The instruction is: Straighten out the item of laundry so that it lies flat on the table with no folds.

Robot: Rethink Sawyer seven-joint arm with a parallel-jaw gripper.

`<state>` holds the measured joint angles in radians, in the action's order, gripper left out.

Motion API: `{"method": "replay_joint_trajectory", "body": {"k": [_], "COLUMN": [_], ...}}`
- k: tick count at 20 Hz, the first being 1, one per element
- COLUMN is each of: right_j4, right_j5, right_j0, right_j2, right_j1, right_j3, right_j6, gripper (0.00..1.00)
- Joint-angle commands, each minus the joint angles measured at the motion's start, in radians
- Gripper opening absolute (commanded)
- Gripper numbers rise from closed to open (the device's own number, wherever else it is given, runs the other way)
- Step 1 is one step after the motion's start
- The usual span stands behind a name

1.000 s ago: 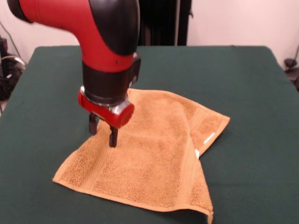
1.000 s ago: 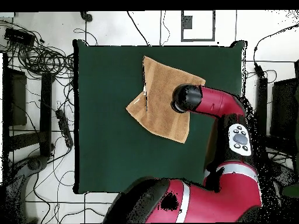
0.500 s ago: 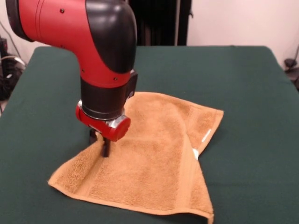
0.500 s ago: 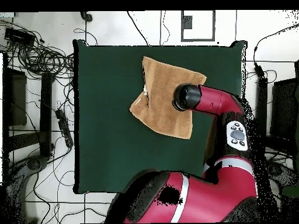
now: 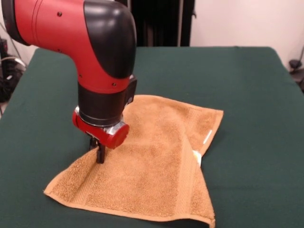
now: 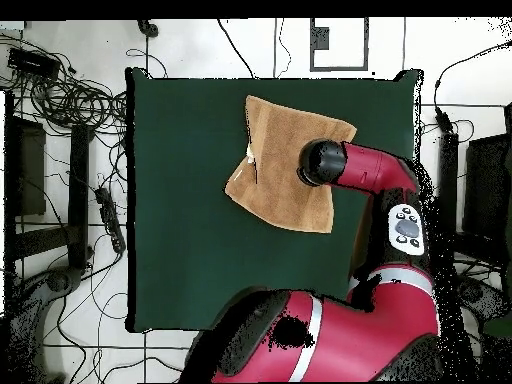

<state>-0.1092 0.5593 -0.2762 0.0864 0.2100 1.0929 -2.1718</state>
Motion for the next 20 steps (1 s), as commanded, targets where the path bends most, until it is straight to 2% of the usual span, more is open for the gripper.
{"method": "replay_joint_trajectory", "body": {"k": [1,4,6,10,15,20], "right_j4": [-0.041,-0.039,-0.048,-0.076,-0.143,-0.198], "right_j5": [0.000,0.014,0.040,0.048,0.071,0.084], "right_j0": [-0.014,-0.017,-0.013,-0.074,-0.202,-0.272], "right_j2": [-0.021,-0.014,0.008,0.008,-0.037,-0.090], "right_j1": [-0.132,-0.116,-0.067,0.045,0.070,0.066], "right_j3": [-0.008,0.010,0.061,0.172,0.147,0.121], "right_j6": [-0.031,-0.034,-0.029,0.061,0.247,0.295], "gripper": [0.00,0.00,0.00,0.00,0.00,0.00]}}
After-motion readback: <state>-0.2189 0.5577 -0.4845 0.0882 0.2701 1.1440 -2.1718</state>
